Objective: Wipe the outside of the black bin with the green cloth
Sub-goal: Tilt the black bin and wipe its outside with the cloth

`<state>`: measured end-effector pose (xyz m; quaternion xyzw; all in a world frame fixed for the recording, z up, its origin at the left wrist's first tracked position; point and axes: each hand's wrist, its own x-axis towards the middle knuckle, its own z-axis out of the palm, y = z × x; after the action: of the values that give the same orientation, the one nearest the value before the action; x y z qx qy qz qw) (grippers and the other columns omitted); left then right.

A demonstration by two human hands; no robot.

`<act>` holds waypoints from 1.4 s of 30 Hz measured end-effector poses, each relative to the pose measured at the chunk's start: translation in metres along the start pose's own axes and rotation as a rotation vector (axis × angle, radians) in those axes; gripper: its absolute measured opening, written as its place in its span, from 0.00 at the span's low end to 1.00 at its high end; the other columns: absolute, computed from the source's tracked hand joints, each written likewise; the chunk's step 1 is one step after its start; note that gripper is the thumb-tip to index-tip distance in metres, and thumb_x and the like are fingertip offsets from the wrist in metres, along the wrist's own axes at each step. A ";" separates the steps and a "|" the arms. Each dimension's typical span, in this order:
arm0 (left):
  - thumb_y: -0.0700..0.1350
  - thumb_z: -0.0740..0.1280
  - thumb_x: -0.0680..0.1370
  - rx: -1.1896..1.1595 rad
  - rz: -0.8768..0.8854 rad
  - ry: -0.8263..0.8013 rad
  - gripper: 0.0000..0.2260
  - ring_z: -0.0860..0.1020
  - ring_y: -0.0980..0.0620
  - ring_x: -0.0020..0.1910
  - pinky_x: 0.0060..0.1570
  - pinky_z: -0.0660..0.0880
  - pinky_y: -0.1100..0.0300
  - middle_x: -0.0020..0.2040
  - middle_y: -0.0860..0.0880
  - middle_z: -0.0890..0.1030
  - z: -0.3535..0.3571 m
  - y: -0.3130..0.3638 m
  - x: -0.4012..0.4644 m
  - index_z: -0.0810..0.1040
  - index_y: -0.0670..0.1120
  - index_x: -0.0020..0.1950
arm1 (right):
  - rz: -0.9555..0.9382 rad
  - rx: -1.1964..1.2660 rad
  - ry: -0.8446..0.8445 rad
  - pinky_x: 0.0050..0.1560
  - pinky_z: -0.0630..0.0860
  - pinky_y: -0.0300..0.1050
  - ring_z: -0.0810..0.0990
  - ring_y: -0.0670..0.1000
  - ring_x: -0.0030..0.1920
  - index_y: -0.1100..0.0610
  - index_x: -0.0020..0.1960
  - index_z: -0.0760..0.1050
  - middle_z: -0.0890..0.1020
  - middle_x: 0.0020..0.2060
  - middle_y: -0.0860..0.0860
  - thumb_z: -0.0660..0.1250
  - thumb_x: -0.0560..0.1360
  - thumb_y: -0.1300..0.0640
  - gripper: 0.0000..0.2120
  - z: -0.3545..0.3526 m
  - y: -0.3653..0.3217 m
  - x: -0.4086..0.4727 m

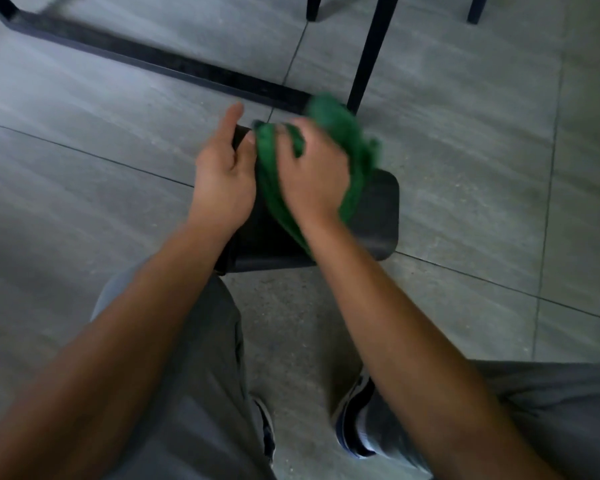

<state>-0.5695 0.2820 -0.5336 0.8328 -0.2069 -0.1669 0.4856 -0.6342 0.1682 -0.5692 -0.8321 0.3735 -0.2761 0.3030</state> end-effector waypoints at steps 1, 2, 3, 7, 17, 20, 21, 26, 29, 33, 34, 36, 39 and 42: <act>0.44 0.57 0.87 0.002 0.012 0.005 0.22 0.80 0.66 0.53 0.54 0.77 0.70 0.60 0.52 0.81 -0.002 0.001 0.001 0.62 0.42 0.81 | -0.079 0.034 -0.050 0.33 0.68 0.37 0.79 0.44 0.36 0.51 0.49 0.82 0.83 0.37 0.45 0.60 0.83 0.45 0.15 0.004 -0.013 0.000; 0.44 0.57 0.87 0.012 0.014 0.008 0.22 0.80 0.63 0.57 0.58 0.76 0.68 0.64 0.51 0.80 -0.005 0.001 -0.001 0.62 0.42 0.81 | -0.052 0.005 -0.088 0.32 0.66 0.37 0.79 0.45 0.37 0.51 0.49 0.82 0.83 0.37 0.45 0.60 0.83 0.44 0.16 0.002 -0.011 0.007; 0.45 0.56 0.87 0.025 0.012 0.009 0.22 0.79 0.65 0.59 0.60 0.75 0.70 0.64 0.52 0.79 -0.009 0.001 -0.003 0.62 0.43 0.81 | 0.044 -0.114 -0.107 0.32 0.66 0.38 0.81 0.48 0.40 0.51 0.50 0.83 0.83 0.39 0.47 0.59 0.84 0.43 0.17 -0.002 0.010 0.018; 0.45 0.56 0.87 0.027 0.019 -0.028 0.22 0.72 0.81 0.52 0.54 0.69 0.81 0.61 0.63 0.74 -0.021 0.005 -0.004 0.60 0.46 0.82 | 0.563 -0.244 -0.103 0.43 0.68 0.43 0.83 0.57 0.50 0.53 0.50 0.81 0.82 0.44 0.52 0.59 0.83 0.43 0.18 -0.031 0.083 0.031; 0.46 0.57 0.87 0.097 0.011 -0.064 0.23 0.70 0.83 0.46 0.47 0.63 0.86 0.63 0.60 0.72 -0.015 -0.005 0.005 0.59 0.45 0.82 | 0.557 1.167 -0.124 0.59 0.84 0.58 0.87 0.55 0.54 0.60 0.61 0.80 0.87 0.55 0.58 0.72 0.79 0.45 0.20 -0.053 0.000 0.057; 0.49 0.56 0.87 0.092 0.003 -0.044 0.24 0.69 0.68 0.67 0.59 0.63 0.81 0.73 0.54 0.71 -0.021 -0.007 0.010 0.59 0.47 0.83 | 0.604 1.289 -0.195 0.61 0.82 0.62 0.86 0.58 0.59 0.59 0.67 0.78 0.85 0.61 0.58 0.70 0.78 0.42 0.26 -0.065 0.013 0.075; 0.49 0.57 0.87 0.082 0.004 -0.036 0.24 0.68 0.62 0.71 0.62 0.63 0.78 0.75 0.53 0.70 -0.020 -0.007 0.012 0.59 0.47 0.83 | 0.536 1.065 -0.177 0.59 0.83 0.56 0.87 0.54 0.56 0.58 0.65 0.80 0.86 0.57 0.55 0.73 0.77 0.42 0.24 -0.058 0.013 0.070; 0.49 0.57 0.87 0.010 0.026 -0.066 0.24 0.71 0.54 0.73 0.73 0.69 0.56 0.75 0.49 0.71 -0.019 -0.008 0.016 0.59 0.46 0.82 | 0.032 -0.071 0.094 0.66 0.76 0.50 0.81 0.51 0.63 0.49 0.63 0.83 0.83 0.64 0.50 0.68 0.79 0.46 0.15 -0.011 0.062 0.022; 0.48 0.57 0.87 0.004 0.031 -0.079 0.24 0.67 0.54 0.76 0.75 0.66 0.55 0.78 0.49 0.68 -0.022 -0.010 0.017 0.59 0.46 0.82 | 0.196 -0.232 0.047 0.64 0.76 0.51 0.81 0.53 0.63 0.47 0.63 0.83 0.82 0.64 0.49 0.60 0.81 0.45 0.17 -0.021 0.091 0.038; 0.45 0.56 0.87 0.011 0.006 -0.013 0.23 0.77 0.72 0.54 0.59 0.73 0.72 0.63 0.59 0.78 -0.014 -0.007 0.018 0.59 0.43 0.82 | -0.011 -0.141 0.023 0.50 0.71 0.41 0.82 0.49 0.54 0.50 0.56 0.85 0.85 0.53 0.47 0.58 0.80 0.34 0.25 0.001 0.031 0.018; 0.43 0.56 0.87 -0.020 -0.002 0.007 0.22 0.79 0.68 0.55 0.61 0.74 0.69 0.61 0.54 0.80 -0.012 -0.009 0.020 0.59 0.42 0.81 | -0.140 -0.052 0.017 0.51 0.72 0.43 0.81 0.49 0.54 0.51 0.56 0.85 0.85 0.53 0.48 0.61 0.80 0.37 0.21 0.013 0.004 0.007; 0.42 0.55 0.87 -0.057 -0.027 0.042 0.21 0.80 0.69 0.51 0.56 0.73 0.72 0.54 0.53 0.81 -0.011 -0.016 0.022 0.60 0.40 0.81 | -0.327 0.024 -0.023 0.52 0.73 0.46 0.82 0.51 0.55 0.52 0.57 0.85 0.85 0.55 0.49 0.64 0.81 0.42 0.17 0.028 -0.027 -0.008; 0.44 0.55 0.87 0.005 -0.041 0.047 0.21 0.72 0.79 0.52 0.53 0.64 0.84 0.62 0.61 0.73 -0.017 -0.018 0.021 0.62 0.43 0.81 | -0.175 -0.164 0.014 0.50 0.73 0.45 0.82 0.50 0.53 0.50 0.58 0.84 0.86 0.54 0.48 0.63 0.82 0.40 0.18 0.017 0.023 0.026; 0.46 0.55 0.87 0.033 -0.013 0.020 0.21 0.63 0.72 0.64 0.56 0.58 0.87 0.71 0.57 0.68 -0.015 -0.015 0.019 0.62 0.46 0.81 | 0.346 -0.388 0.000 0.53 0.73 0.48 0.81 0.55 0.57 0.48 0.62 0.82 0.83 0.58 0.51 0.60 0.82 0.39 0.19 -0.018 0.095 0.057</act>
<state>-0.5432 0.2899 -0.5409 0.8436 -0.1993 -0.1582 0.4728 -0.6569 0.0665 -0.6119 -0.7983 0.5563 -0.1434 0.1807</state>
